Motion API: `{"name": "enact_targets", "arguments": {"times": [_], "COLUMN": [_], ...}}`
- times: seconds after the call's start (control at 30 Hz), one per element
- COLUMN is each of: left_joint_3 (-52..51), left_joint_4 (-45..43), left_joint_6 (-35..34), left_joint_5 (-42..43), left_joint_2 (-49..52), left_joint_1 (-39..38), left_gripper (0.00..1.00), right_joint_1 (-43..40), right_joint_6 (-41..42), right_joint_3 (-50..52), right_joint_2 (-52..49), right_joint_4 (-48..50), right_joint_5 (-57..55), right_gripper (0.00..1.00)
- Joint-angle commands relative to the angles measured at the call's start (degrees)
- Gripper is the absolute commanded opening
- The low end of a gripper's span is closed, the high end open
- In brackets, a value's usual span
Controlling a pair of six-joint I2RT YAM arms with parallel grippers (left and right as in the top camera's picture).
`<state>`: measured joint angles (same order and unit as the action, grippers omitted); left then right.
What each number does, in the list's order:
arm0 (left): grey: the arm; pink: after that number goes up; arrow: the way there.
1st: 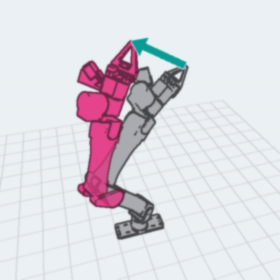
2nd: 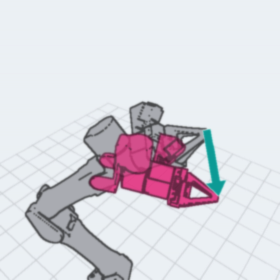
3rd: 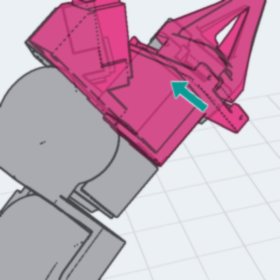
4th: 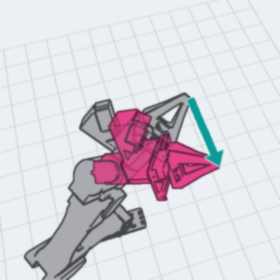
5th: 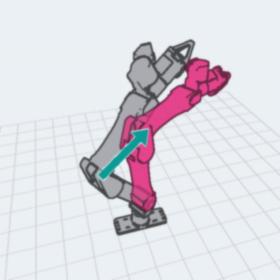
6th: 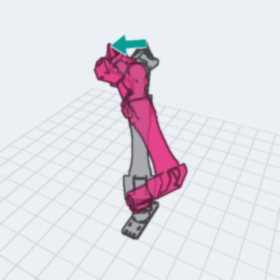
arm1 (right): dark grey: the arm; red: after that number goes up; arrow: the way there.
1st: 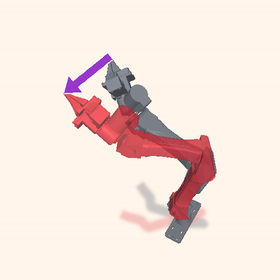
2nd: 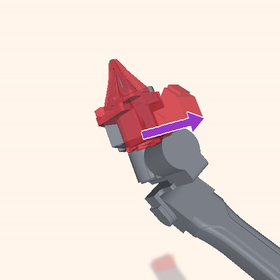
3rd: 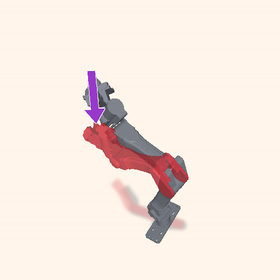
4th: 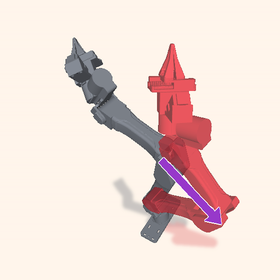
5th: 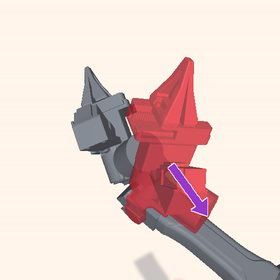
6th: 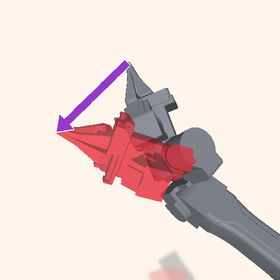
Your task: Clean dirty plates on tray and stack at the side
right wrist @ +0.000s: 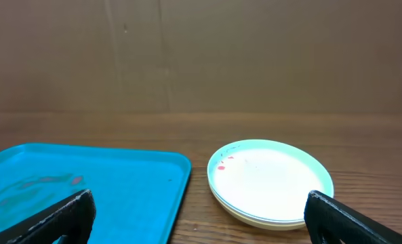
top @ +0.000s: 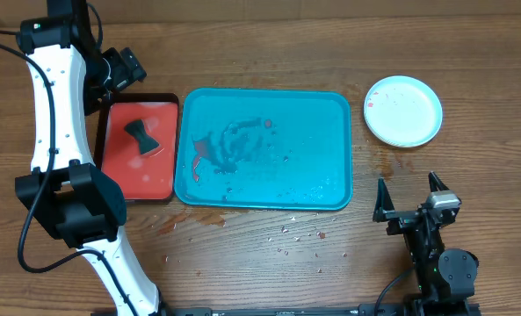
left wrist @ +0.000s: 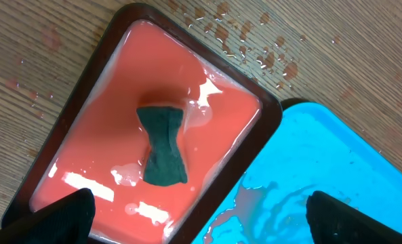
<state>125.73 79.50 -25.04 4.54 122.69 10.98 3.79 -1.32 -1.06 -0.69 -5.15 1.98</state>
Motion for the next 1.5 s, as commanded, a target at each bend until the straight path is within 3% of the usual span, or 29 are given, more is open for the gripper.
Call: {"name": "enact_targets", "arguments": {"times": [0.0,0.93,1.47], "left_joint_3": [0.0,0.0,0.0], "left_joint_4": [-0.1,0.0,0.8], "left_joint_6": [1.1,1.1,3.1], "left_joint_5": [0.4,0.3,-6.1], "left_joint_2": [-0.4,-0.4,-4.9], "left_joint_1": [-0.1,-0.1,-4.5], "left_gripper": [1.0,1.0,1.0], "right_joint_1": [-0.1,-0.1,-0.1], "right_joint_6": [0.0,0.0,0.0], "right_joint_3": [0.6,0.6,0.6], "right_joint_2": [0.5,0.5,0.5], "right_joint_4": [0.3,0.3,0.3], "right_joint_5": [-0.9,-0.9,-0.9], "right_gripper": [1.0,1.0,1.0]}}
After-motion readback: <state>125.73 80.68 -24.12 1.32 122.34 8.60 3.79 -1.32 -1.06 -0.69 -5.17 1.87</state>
